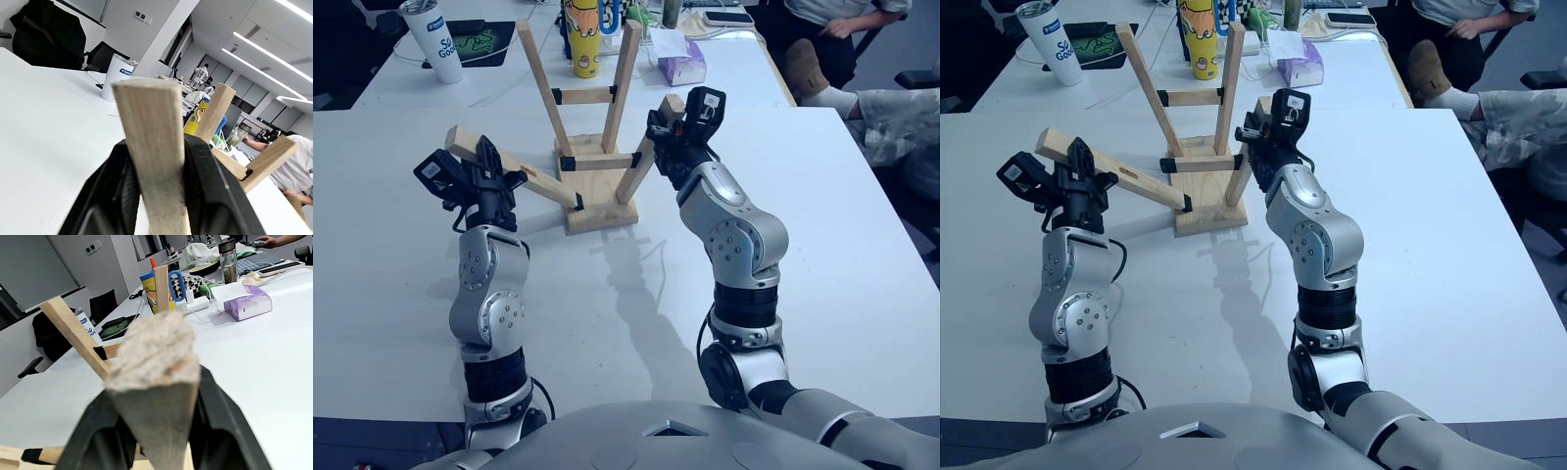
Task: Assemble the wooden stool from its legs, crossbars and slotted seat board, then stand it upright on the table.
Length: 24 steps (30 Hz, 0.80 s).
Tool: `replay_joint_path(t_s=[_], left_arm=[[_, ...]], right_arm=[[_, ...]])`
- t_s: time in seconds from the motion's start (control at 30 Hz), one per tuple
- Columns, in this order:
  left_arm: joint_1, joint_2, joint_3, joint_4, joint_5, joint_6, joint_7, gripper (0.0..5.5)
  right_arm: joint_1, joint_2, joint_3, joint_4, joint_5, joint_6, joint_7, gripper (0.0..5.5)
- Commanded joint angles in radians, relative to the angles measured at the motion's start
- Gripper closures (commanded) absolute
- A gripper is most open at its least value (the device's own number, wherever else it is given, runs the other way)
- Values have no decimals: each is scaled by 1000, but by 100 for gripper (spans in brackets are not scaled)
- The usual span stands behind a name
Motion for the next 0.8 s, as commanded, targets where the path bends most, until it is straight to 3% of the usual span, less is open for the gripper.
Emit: replay_joint_path(t_s=[0.03, 0.37, 0.8], left_arm=[[26, 12, -31, 47, 81, 169, 47, 447], [-43, -121, -43, -17, 87, 424, 163, 447], [-42, -83, -146, -10, 140, 484, 103, 447]], right_arm=[[-29, 96, 44, 50, -28, -23, -20, 442], [-21, 111, 103, 70, -61, -69, -33, 443], [-31, 126, 132, 84, -30, -75, 16, 443]])
